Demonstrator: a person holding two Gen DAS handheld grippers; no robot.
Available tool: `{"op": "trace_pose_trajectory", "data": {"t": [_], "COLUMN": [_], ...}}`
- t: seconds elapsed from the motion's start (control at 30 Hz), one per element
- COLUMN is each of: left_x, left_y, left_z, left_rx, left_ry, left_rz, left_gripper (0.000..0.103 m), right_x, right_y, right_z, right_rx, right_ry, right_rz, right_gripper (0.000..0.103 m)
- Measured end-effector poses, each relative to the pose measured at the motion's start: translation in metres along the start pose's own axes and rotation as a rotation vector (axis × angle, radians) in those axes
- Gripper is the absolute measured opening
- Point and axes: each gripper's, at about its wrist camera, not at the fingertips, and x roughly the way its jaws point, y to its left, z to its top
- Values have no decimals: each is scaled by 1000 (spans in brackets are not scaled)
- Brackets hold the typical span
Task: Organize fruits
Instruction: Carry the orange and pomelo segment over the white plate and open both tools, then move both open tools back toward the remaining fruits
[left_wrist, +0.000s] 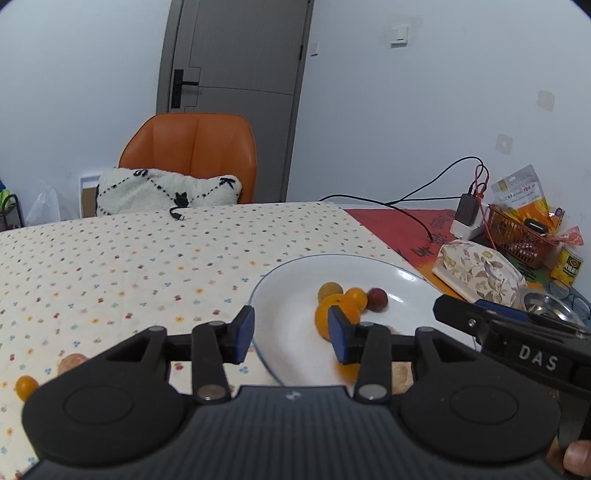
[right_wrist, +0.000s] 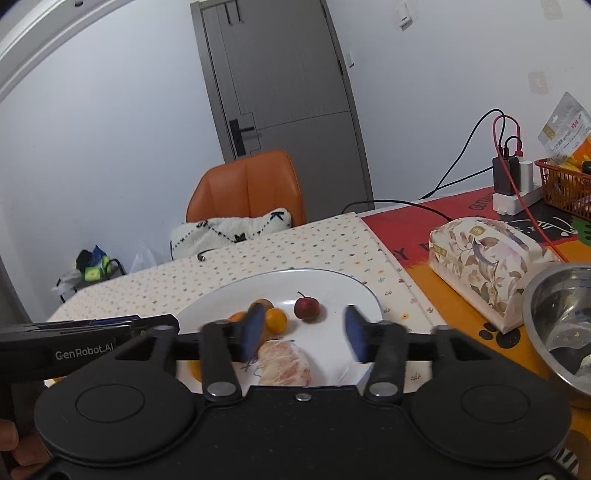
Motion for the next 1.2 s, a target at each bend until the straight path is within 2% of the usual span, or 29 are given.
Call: {"op": "trace_pose_trajectory", "data": {"t": [0.07,0.2,0.27,0.33,0.47,0.53,0.87,1.2], "left_x": [-4,-12,-17,-24,-37,-43,-74,-105], "left_y": [4,13,20,27,41,46,66,95], "left_z": [-1,-3,-3,-3,-3,-3,-7,-10], "left_rx": [-4,-9,-15,-26,-52,-58,-73,-117], "left_ry": [-5,-16,-23,-40,-60,-66,-98,-135], "left_rz": [10,57,82,95,122,140,196,249], "left_gripper": [52,67,78,84,96,97,100,100], "right_x": [-4,-9,-13,-16,-19,-22,-35,-46], "right_y": [3,11,15,18,24,29,51,82], "right_z": [-1,-4,-6,-7,-8,-8,-7,-5], "right_rx": [-5,-8,-17,-11,-2,-7,-14,-72], "right_ry": [-6,-12,-30,-35,-28,-33,-52,-62], "right_rz": [-4,-3,-4,-8,-2,-11,14,51], "right_gripper": [59,76,79,87,96,103,103,103]}}
